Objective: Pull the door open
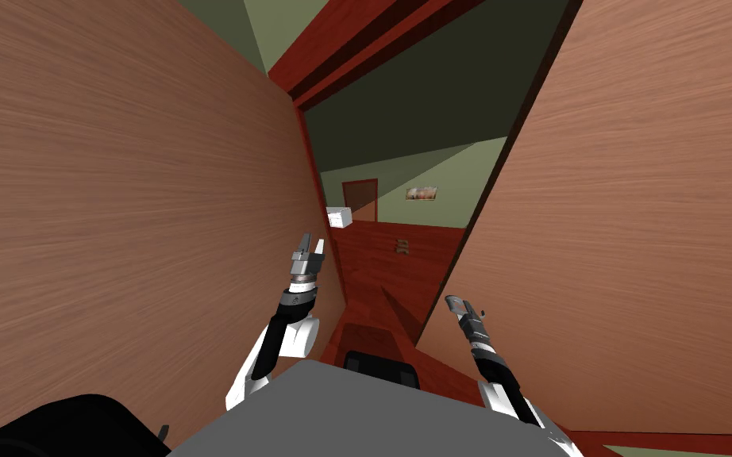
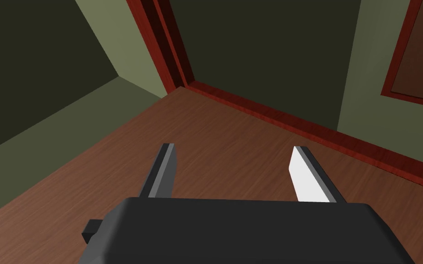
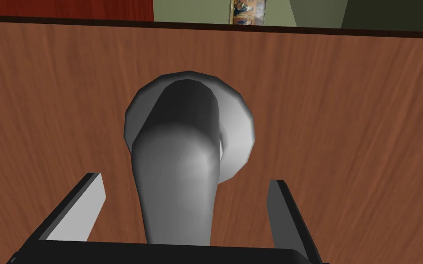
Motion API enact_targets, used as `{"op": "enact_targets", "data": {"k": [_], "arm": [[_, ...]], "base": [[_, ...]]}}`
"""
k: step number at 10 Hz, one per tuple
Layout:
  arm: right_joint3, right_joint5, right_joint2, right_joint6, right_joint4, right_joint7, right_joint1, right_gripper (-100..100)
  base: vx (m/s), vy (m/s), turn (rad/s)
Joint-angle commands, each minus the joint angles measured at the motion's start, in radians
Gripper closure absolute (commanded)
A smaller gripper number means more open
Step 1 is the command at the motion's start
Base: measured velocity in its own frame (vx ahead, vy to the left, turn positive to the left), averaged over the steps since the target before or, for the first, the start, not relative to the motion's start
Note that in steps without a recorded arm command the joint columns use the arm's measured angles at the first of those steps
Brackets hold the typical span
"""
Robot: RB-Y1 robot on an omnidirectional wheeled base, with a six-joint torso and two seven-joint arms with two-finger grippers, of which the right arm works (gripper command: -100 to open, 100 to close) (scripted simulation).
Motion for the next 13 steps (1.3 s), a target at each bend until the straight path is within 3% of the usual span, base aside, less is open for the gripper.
{"op": "enact_targets", "data": {"k": [1,2,3,8,13], "arm": [[-0.004,-0.002,0.0,0.019,-0.032,0.004,0.015,-100],[-0.003,-0.002,0.0,0.013,-0.023,0.002,0.011,-100],[-0.003,-0.002,0.0,0.013,-0.023,0.002,0.011,100],[-0.003,-0.002,0.0,0.013,-0.023,0.002,0.011,100],[0.051,0.029,-0.037,-0.028,-0.033,-0.062,0.046,100]], "base": [[0.032,-0.014,-0.041],[0.008,-0.001,-0.009],[0.0,0.0,0.0],[0.0,0.0,0.0],[-0.196,-0.031,0.106]]}}
